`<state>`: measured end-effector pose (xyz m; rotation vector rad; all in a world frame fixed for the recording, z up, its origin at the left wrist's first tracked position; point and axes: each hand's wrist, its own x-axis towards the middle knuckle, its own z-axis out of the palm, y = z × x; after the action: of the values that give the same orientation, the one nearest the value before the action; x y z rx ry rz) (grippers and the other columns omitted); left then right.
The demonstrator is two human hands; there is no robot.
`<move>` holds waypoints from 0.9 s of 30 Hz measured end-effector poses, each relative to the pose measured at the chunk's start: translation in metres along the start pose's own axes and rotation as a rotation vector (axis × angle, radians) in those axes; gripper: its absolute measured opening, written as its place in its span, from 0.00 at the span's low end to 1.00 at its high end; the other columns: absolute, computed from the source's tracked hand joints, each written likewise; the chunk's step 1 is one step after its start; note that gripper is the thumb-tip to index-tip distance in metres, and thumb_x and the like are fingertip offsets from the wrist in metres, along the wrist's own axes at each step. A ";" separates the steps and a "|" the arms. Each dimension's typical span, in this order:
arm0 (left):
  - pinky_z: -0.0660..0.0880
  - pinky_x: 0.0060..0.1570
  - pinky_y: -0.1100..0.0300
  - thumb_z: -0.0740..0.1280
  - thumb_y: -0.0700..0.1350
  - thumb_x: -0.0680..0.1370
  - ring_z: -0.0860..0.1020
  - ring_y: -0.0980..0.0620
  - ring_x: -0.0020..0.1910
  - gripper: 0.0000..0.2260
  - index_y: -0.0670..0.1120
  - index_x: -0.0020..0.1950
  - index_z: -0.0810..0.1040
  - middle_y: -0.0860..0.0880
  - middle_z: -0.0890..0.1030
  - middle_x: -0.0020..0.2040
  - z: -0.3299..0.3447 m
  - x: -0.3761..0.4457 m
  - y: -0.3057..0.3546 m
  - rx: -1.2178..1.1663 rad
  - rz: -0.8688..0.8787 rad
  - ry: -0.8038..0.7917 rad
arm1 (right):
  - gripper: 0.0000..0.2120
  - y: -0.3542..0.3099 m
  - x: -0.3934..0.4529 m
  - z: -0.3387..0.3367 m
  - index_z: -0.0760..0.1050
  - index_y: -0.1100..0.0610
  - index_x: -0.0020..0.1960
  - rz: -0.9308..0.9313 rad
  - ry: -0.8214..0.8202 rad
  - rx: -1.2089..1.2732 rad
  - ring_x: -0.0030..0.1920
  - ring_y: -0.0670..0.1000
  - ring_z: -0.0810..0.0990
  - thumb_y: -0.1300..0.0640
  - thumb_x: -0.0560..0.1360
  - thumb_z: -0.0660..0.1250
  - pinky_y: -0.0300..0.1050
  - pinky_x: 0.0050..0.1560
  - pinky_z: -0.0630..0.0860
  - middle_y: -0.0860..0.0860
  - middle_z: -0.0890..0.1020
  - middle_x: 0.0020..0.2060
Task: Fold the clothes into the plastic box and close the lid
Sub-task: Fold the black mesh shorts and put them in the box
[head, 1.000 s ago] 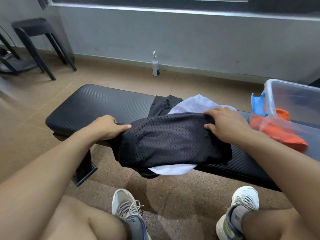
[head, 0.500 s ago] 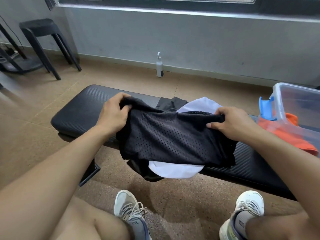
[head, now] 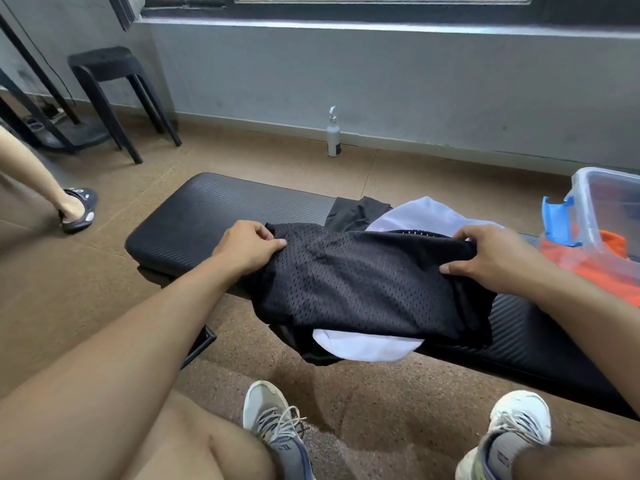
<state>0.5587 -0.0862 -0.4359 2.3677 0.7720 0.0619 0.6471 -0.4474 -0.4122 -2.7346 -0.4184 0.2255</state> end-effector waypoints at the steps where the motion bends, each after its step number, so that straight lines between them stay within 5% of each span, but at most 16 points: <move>1: 0.75 0.51 0.53 0.72 0.54 0.76 0.80 0.46 0.52 0.10 0.49 0.42 0.80 0.52 0.81 0.44 0.002 0.000 0.002 -0.036 -0.008 0.007 | 0.13 0.001 0.001 0.000 0.79 0.48 0.46 0.005 0.011 0.011 0.47 0.54 0.79 0.47 0.67 0.80 0.46 0.45 0.73 0.51 0.82 0.45; 8: 0.70 0.50 0.52 0.67 0.50 0.80 0.76 0.44 0.53 0.08 0.47 0.54 0.74 0.45 0.81 0.55 -0.009 0.013 -0.009 -0.014 -0.088 0.209 | 0.11 0.002 0.001 0.000 0.79 0.47 0.48 0.073 0.054 0.041 0.46 0.54 0.79 0.48 0.70 0.78 0.45 0.45 0.71 0.50 0.81 0.46; 11: 0.73 0.59 0.48 0.69 0.61 0.77 0.76 0.42 0.63 0.24 0.47 0.65 0.74 0.45 0.80 0.62 -0.004 0.014 -0.018 0.094 -0.066 0.109 | 0.13 0.001 -0.001 -0.001 0.78 0.47 0.52 0.090 0.010 0.006 0.48 0.53 0.79 0.47 0.71 0.77 0.46 0.46 0.73 0.50 0.81 0.47; 14: 0.75 0.53 0.49 0.62 0.73 0.73 0.79 0.39 0.57 0.32 0.43 0.50 0.82 0.43 0.83 0.53 -0.002 0.017 -0.012 0.125 -0.078 0.012 | 0.19 -0.003 -0.005 -0.003 0.77 0.48 0.58 0.117 -0.101 -0.053 0.49 0.53 0.79 0.49 0.70 0.78 0.45 0.47 0.74 0.50 0.80 0.48; 16: 0.73 0.46 0.52 0.66 0.71 0.72 0.80 0.40 0.51 0.30 0.43 0.43 0.82 0.43 0.84 0.48 0.000 0.017 -0.007 0.132 -0.081 -0.059 | 0.20 -0.005 -0.005 -0.004 0.77 0.49 0.59 0.130 -0.111 -0.060 0.47 0.54 0.79 0.52 0.70 0.78 0.43 0.45 0.73 0.51 0.80 0.48; 21: 0.72 0.50 0.53 0.68 0.55 0.79 0.79 0.40 0.56 0.13 0.46 0.54 0.77 0.42 0.82 0.57 0.011 0.007 0.013 0.101 0.001 -0.061 | 0.12 -0.015 -0.009 -0.012 0.79 0.48 0.52 0.135 0.040 0.117 0.40 0.50 0.80 0.61 0.72 0.68 0.39 0.33 0.70 0.52 0.83 0.45; 27: 0.69 0.47 0.54 0.66 0.51 0.81 0.77 0.45 0.53 0.10 0.47 0.58 0.72 0.47 0.79 0.54 0.007 -0.010 0.050 -0.200 0.134 0.036 | 0.15 -0.035 -0.023 -0.038 0.79 0.48 0.56 0.127 0.245 0.333 0.44 0.51 0.80 0.62 0.71 0.68 0.42 0.39 0.74 0.49 0.83 0.47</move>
<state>0.5780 -0.1264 -0.4106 2.2290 0.5937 0.2277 0.6242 -0.4358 -0.3621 -2.4216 -0.1253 -0.0102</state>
